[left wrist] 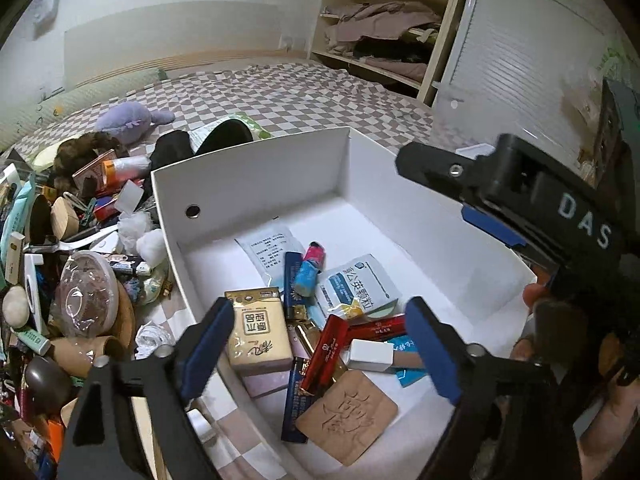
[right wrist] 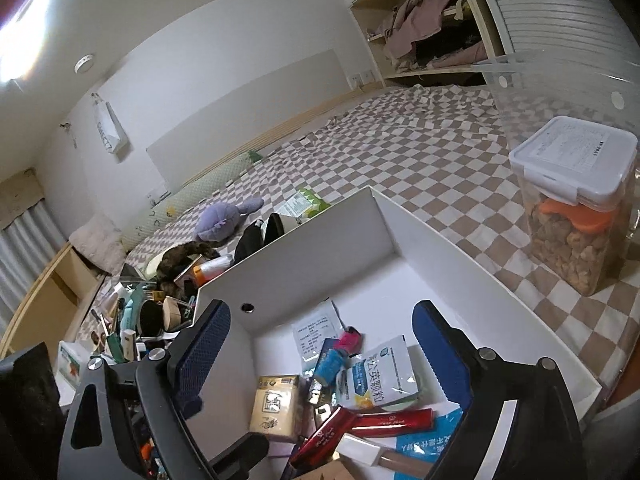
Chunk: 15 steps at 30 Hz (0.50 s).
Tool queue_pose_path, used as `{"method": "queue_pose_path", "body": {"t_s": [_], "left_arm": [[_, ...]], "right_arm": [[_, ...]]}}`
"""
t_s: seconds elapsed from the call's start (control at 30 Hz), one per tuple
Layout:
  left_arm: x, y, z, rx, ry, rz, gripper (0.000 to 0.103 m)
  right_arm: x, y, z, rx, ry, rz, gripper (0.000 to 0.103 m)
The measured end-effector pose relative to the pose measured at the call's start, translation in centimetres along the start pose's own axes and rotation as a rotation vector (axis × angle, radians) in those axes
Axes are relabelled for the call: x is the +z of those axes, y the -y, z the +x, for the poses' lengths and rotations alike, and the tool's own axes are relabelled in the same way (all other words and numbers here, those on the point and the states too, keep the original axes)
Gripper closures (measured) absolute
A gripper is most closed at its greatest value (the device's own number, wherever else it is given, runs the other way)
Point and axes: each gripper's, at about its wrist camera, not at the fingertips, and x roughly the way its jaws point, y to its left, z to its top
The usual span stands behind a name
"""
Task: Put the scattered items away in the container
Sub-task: 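Open the left tool to drop the dark red tube while the right tool releases the lighter, then move both tools back from the box to the heap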
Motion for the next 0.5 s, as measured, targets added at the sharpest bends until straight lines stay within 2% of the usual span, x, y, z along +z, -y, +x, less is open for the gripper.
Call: {"method": "queue_pose_path", "body": {"t_s": [0.13,0.2,0.5], "left_arm": [[0.1,-0.7,-0.5,0.01,0.019,-0.018,0.0],[0.1,-1.0,-0.7,0.011,0.026,-0.025,0.0],[0.2,-2.5,-1.9,0.051,0.058,-0.041,0.0]], "right_arm": [[0.1,0.0,-0.1,0.015,0.001,0.013,0.004],[0.1,-0.2,0.0,0.01,0.001,0.008,0.0],[-0.2,-0.8,0.6,-0.002,-0.021,-0.003,0.0]]}}
